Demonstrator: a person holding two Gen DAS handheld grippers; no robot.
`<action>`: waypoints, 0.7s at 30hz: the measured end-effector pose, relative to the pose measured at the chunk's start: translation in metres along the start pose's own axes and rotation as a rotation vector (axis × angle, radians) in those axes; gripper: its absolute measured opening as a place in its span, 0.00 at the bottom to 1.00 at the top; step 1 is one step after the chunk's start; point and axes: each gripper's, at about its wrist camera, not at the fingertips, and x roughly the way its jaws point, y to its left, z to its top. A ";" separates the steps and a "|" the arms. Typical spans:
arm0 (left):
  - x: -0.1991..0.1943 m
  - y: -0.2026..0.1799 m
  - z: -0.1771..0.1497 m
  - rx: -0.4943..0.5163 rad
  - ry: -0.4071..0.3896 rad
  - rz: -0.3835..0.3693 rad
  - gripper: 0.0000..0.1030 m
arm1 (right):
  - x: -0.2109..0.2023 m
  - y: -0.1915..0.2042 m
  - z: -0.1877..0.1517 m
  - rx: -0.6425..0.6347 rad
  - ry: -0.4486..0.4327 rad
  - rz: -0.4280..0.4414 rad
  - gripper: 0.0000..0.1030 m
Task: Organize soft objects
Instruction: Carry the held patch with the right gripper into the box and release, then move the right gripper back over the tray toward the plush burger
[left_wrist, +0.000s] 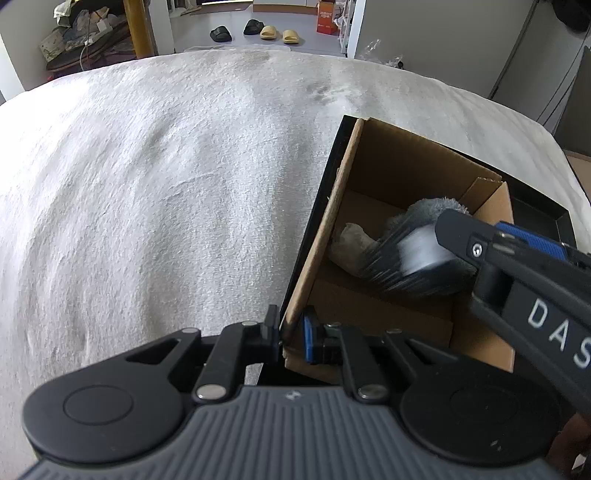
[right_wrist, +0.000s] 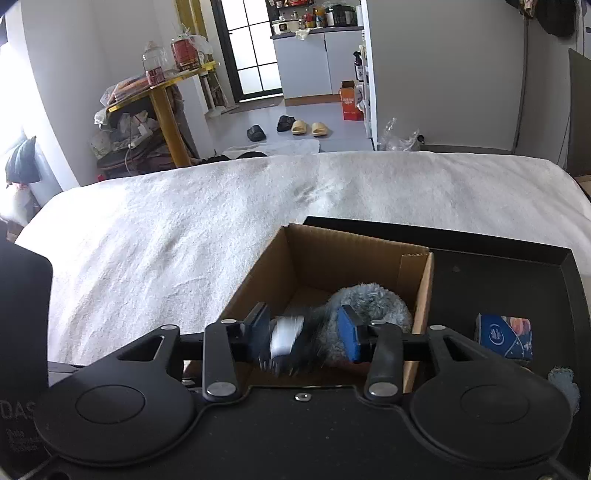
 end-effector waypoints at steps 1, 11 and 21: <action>0.000 0.000 0.000 -0.001 0.000 0.000 0.12 | -0.001 -0.002 -0.001 0.005 0.000 -0.001 0.43; -0.006 -0.013 -0.003 0.073 -0.030 0.070 0.16 | -0.015 -0.020 -0.012 0.035 -0.008 -0.035 0.56; -0.017 -0.022 -0.007 0.110 -0.059 0.111 0.45 | -0.030 -0.048 -0.028 0.092 -0.028 -0.068 0.60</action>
